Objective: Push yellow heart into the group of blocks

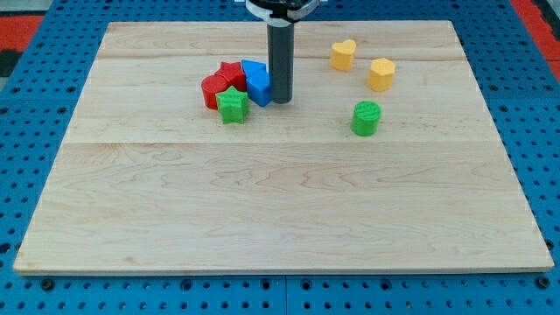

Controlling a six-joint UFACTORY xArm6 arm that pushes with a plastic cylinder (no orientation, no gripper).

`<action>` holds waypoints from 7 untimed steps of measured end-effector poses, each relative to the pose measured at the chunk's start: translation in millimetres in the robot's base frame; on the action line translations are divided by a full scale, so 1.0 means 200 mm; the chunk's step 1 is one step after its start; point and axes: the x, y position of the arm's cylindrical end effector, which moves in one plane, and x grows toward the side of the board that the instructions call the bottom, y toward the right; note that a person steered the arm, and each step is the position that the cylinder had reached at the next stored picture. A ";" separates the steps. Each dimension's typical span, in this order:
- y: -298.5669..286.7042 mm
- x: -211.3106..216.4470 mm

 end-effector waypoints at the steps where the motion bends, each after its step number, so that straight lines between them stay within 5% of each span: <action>1: 0.22 -0.09; 2: 0.26 -0.24; 5: 0.06 -0.26; 6: 0.02 -0.45; 7: 0.29 -0.61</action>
